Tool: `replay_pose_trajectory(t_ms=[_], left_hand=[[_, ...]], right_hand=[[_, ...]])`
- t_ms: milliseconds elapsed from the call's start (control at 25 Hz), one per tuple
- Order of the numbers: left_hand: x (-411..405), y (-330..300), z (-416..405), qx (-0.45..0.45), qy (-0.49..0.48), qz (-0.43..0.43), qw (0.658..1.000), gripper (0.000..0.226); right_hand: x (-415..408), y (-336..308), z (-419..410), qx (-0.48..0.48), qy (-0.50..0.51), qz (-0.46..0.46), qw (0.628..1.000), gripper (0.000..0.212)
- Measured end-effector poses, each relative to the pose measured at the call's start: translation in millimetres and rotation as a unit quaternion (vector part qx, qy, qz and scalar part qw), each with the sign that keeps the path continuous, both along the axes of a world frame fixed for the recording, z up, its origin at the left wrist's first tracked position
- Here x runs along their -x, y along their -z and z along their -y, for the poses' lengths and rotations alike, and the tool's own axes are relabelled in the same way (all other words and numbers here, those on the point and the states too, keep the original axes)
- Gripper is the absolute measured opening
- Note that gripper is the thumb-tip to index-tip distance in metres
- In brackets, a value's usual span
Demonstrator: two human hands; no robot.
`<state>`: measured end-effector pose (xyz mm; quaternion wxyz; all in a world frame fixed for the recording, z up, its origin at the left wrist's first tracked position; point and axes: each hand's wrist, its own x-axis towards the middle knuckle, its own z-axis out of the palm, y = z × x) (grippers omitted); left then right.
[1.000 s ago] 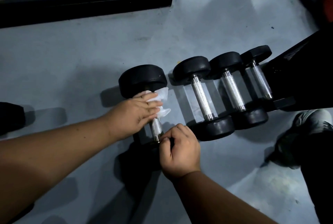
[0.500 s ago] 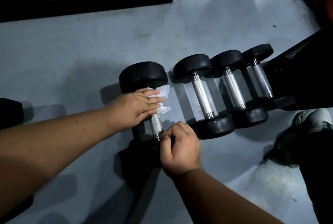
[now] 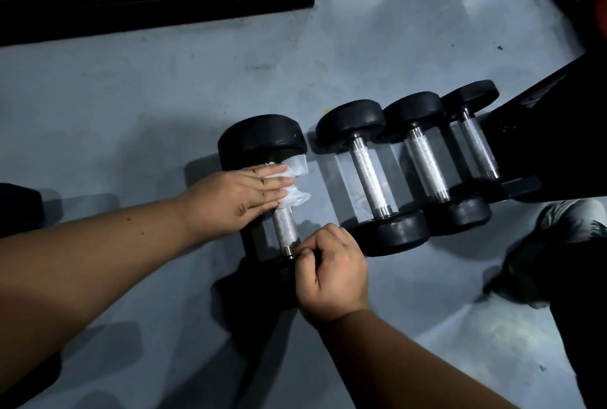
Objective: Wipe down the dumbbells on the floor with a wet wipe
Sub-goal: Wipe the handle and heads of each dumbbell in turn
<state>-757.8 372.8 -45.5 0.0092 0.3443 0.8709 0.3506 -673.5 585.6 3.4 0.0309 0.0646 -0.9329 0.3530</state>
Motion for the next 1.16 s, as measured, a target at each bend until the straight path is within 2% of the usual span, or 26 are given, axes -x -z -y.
replay_pose_trajectory(t_ms=[120, 240, 360, 640, 840, 1000, 1160], left_hand=[[-21.3, -0.2, -14.1, 0.003, -0.025, -0.005, 1.000, 0.036], [-49.2, 1.9, -25.3, -0.001, 0.055, -0.020, 0.998, 0.035], [-39.3, 3.7, -18.2, 0.001, 0.109, -0.046, 0.993, 0.034], [-8.6, -2.0, -7.5, 0.005, -0.025, -0.073, 0.997, 0.031], [-31.4, -2.4, -20.8, 0.081, 0.006, -0.138, 0.987, 0.033], [-35.3, -5.6, -12.4, 0.125, 0.023, -0.143, 0.982, 0.041], [-41.5, -10.2, -0.8, 0.158, -0.001, -0.152, 0.976, 0.047]], right_hand=[[0.2, 0.7, -1.3, 0.003, 0.000, 0.003, 1.000, 0.016], [1.4, 1.6, -3.8, 0.004, -0.003, 0.006, 1.000, 0.019], [1.7, 2.2, -4.2, 0.003, -0.003, 0.008, 1.000, 0.021], [1.2, 1.8, -4.0, 0.012, 0.008, 0.015, 1.000, 0.019], [2.4, 2.8, -5.8, 0.019, 0.007, 0.017, 1.000, 0.020], [3.1, 3.5, -7.6, 0.028, 0.005, 0.016, 0.999, 0.021], [3.6, 3.2, -7.9, 0.031, 0.007, 0.014, 0.999, 0.020]])
